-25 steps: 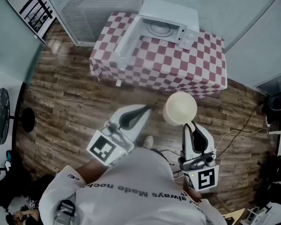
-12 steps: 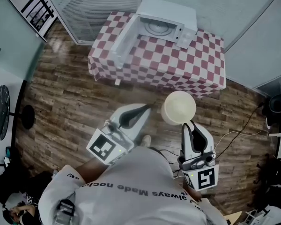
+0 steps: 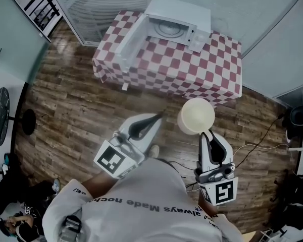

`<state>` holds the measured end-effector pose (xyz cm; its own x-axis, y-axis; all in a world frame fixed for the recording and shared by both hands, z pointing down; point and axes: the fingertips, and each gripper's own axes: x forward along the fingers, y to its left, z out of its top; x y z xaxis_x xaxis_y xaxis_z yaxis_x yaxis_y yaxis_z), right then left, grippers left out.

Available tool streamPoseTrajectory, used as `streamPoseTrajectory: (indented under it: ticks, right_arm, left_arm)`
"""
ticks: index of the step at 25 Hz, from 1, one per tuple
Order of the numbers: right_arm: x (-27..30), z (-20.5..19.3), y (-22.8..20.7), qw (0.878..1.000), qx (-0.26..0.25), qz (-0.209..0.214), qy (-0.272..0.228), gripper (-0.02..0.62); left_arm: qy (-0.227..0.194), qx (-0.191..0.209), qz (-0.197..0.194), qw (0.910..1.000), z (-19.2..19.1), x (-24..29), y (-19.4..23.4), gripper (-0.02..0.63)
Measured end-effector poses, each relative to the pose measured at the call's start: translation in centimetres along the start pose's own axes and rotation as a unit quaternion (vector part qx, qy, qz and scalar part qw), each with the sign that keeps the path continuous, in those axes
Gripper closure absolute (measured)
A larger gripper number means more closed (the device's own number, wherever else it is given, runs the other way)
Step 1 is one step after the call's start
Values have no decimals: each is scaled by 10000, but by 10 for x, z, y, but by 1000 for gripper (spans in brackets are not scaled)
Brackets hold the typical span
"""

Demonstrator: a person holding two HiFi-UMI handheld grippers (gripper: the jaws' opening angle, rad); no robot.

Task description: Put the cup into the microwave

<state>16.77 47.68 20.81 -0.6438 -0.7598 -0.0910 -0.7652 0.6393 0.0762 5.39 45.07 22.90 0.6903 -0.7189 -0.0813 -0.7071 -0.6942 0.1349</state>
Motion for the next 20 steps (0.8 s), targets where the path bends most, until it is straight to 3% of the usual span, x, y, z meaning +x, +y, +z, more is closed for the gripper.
streamPoseTrajectory:
  ticks: [10, 20]
  right_arm:
    - [35, -6, -3, 9999, 74, 102, 11, 554]
    - [122, -15, -18, 10000, 64, 60, -9, 554]
  left_arm:
    - [21, -70, 28, 10000, -2, 15, 32, 601]
    - [-36, -123, -32, 9999, 8, 43, 116, 603]
